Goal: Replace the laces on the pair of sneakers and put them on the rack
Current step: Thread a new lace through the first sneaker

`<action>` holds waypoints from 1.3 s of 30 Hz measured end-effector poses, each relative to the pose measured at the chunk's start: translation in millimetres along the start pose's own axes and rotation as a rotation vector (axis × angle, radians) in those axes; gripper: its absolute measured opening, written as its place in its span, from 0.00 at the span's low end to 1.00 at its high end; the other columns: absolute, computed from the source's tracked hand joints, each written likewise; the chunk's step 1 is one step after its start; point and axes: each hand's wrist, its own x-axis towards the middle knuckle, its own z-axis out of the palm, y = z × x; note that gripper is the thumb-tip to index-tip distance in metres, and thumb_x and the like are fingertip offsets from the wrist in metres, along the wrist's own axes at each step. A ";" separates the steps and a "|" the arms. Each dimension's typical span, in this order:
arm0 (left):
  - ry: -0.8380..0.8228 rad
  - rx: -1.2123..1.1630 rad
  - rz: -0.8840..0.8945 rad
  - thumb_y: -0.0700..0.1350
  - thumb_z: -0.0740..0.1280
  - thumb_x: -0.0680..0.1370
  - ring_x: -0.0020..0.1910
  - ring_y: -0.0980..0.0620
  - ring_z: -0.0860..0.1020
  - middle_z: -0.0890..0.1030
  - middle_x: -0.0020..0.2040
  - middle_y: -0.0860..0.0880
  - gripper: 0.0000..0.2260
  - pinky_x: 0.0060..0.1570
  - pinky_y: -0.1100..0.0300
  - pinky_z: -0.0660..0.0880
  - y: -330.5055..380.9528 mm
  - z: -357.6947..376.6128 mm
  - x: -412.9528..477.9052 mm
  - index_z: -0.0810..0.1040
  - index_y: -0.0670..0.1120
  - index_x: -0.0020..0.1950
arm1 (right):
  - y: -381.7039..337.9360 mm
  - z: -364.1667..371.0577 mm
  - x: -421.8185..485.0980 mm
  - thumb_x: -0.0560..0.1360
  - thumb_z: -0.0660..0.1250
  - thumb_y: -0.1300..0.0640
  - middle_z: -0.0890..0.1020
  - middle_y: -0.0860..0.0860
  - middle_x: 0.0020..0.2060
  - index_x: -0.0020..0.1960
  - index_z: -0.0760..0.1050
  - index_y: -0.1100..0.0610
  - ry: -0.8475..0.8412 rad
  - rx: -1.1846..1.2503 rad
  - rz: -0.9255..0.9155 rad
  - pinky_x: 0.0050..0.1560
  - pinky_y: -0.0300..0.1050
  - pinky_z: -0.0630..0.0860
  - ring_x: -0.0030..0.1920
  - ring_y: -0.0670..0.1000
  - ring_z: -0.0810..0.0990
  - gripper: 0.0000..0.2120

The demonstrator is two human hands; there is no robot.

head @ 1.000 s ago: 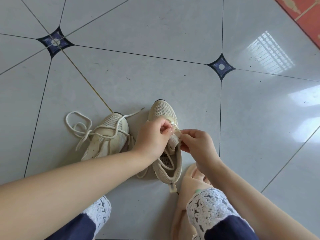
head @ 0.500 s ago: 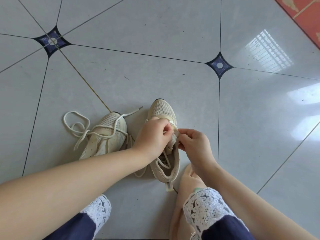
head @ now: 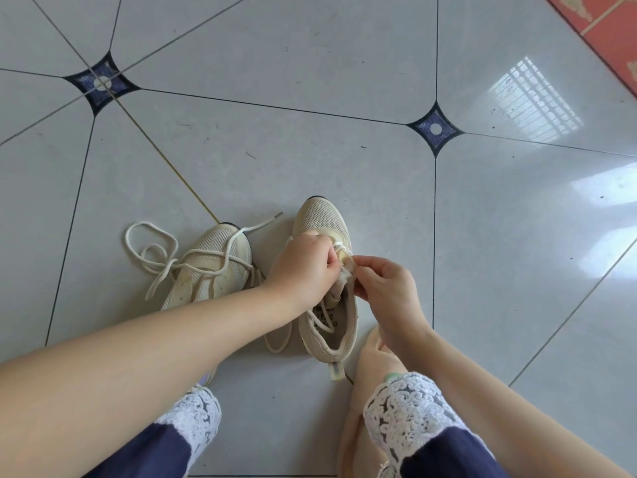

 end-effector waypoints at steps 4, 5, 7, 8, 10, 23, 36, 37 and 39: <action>-0.006 0.011 0.024 0.42 0.64 0.75 0.43 0.49 0.74 0.70 0.40 0.52 0.07 0.43 0.56 0.71 -0.7 0.8 2.8 0.76 0.42 0.38 | -1.7 -1.1 -1.1 0.73 0.64 0.64 0.83 0.60 0.38 0.42 0.83 0.56 -0.051 0.086 -0.002 0.49 0.48 0.80 0.39 0.52 0.80 0.09; -0.004 -0.002 0.033 0.42 0.64 0.75 0.43 0.48 0.74 0.70 0.41 0.52 0.07 0.44 0.55 0.72 -1.2 1.4 2.8 0.76 0.42 0.38 | -2.1 -2.2 -1.3 0.74 0.65 0.64 0.83 0.60 0.39 0.43 0.83 0.57 -0.071 0.117 0.003 0.49 0.48 0.80 0.39 0.52 0.80 0.08; 0.004 -0.029 0.029 0.43 0.65 0.75 0.44 0.49 0.74 0.71 0.42 0.51 0.07 0.45 0.55 0.71 -3.0 3.4 2.1 0.77 0.42 0.38 | -2.7 -3.9 -1.9 0.74 0.65 0.63 0.83 0.61 0.40 0.46 0.82 0.61 -0.108 0.167 0.013 0.50 0.48 0.79 0.40 0.53 0.79 0.07; 0.010 -0.045 0.014 0.43 0.65 0.74 0.44 0.49 0.74 0.71 0.42 0.51 0.07 0.45 0.57 0.71 -4.2 4.9 1.9 0.77 0.43 0.38 | -2.9 -4.7 -1.9 0.75 0.64 0.64 0.83 0.60 0.39 0.47 0.82 0.62 -0.124 0.192 0.017 0.50 0.47 0.79 0.40 0.53 0.80 0.08; 0.028 -0.095 -0.031 0.42 0.67 0.74 0.45 0.52 0.72 0.72 0.42 0.51 0.06 0.44 0.61 0.67 -7.0 7.2 2.1 0.76 0.45 0.37 | -3.4 -5.7 -1.5 0.75 0.64 0.64 0.83 0.58 0.39 0.47 0.82 0.63 -0.155 0.243 0.027 0.49 0.44 0.80 0.40 0.52 0.81 0.08; 0.077 -0.125 -0.057 0.43 0.70 0.72 0.43 0.53 0.70 0.73 0.43 0.51 0.08 0.45 0.59 0.67 -8.3 17.3 1.4 0.73 0.46 0.36 | 3.5 -12.2 10.9 0.75 0.62 0.68 0.78 0.54 0.35 0.44 0.79 0.63 -0.311 0.492 0.227 0.38 0.35 0.78 0.33 0.47 0.77 0.08; 0.033 -0.210 0.063 0.41 0.70 0.72 0.38 0.56 0.74 0.74 0.35 0.55 0.13 0.44 0.62 0.70 -11.5 11.4 1.1 0.76 0.50 0.54 | -4.5 -11.2 21.9 0.73 0.61 0.73 0.79 0.54 0.33 0.39 0.75 0.61 -0.335 0.288 0.215 0.39 0.39 0.80 0.34 0.50 0.78 0.10; 0.020 -0.190 0.099 0.41 0.70 0.72 0.40 0.56 0.74 0.74 0.37 0.55 0.13 0.45 0.62 0.70 -11.7 11.0 0.8 0.77 0.50 0.56 | -4.1 -10.8 21.4 0.74 0.61 0.72 0.79 0.54 0.33 0.39 0.75 0.61 -0.321 0.277 0.191 0.40 0.40 0.79 0.34 0.50 0.78 0.10; 0.012 -0.151 0.129 0.42 0.69 0.73 0.44 0.55 0.73 0.73 0.43 0.55 0.08 0.46 0.61 0.69 -12.3 9.2 0.9 0.81 0.49 0.51 | -3.5 -10.0 20.5 0.75 0.62 0.70 0.78 0.53 0.32 0.38 0.74 0.60 -0.292 0.238 0.139 0.42 0.40 0.79 0.34 0.50 0.78 0.09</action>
